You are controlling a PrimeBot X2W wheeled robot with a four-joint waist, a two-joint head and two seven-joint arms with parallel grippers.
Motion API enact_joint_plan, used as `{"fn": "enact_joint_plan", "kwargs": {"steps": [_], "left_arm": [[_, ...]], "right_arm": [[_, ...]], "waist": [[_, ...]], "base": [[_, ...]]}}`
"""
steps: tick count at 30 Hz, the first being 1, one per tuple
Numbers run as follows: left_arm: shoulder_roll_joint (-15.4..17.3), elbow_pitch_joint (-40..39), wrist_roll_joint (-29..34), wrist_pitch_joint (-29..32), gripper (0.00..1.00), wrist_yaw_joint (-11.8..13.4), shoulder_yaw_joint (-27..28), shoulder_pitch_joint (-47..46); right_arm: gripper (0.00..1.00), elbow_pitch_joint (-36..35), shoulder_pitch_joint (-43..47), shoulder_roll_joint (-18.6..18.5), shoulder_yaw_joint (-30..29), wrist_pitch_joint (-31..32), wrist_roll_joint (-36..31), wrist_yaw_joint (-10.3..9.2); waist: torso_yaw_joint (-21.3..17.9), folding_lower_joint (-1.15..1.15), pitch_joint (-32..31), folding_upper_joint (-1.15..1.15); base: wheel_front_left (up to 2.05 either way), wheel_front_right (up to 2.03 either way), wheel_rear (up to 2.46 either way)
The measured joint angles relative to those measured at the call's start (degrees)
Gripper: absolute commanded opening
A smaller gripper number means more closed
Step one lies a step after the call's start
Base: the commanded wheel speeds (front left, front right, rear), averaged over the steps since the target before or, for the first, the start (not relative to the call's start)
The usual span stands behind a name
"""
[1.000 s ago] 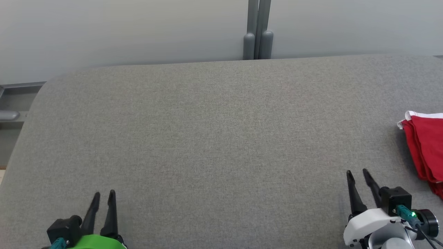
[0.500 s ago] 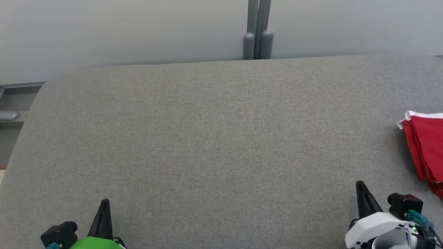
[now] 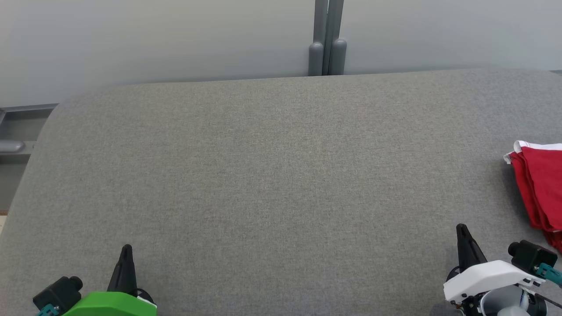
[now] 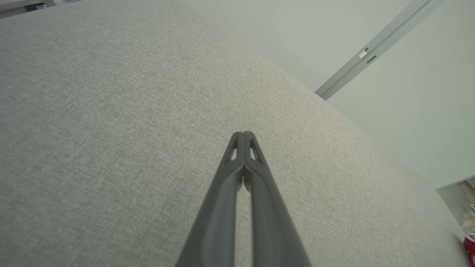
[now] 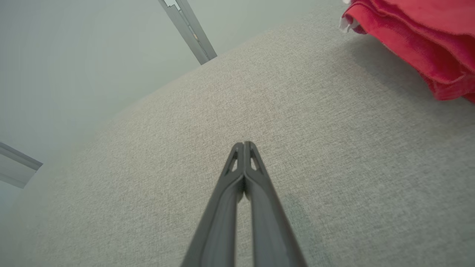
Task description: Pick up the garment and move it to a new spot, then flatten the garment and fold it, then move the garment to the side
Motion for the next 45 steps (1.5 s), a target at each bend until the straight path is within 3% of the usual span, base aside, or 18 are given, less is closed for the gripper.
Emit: {"fn": "enact_joint_plan", "kwargs": {"steps": [20,45], "left_arm": [[-1.1,-2.0,-14.6,4.1,0.0,0.0,1.7,-1.6],[-1.7,-3.8,-27.9,8.0,0.0,-0.1,3.3,-3.5]], "right_arm": [[0.0,-2.1,-1.2,-0.2,-0.2,4.3,19.1,-0.01],[0.0,-3.8,-2.2,-0.3,-0.4,8.4,36.5,-0.05]], "waist": [[0.0,0.0,0.0,0.0],[0.0,0.0,0.0,0.0]], "base": [[0.0,0.0,0.0],[0.0,0.0,0.0]]}}
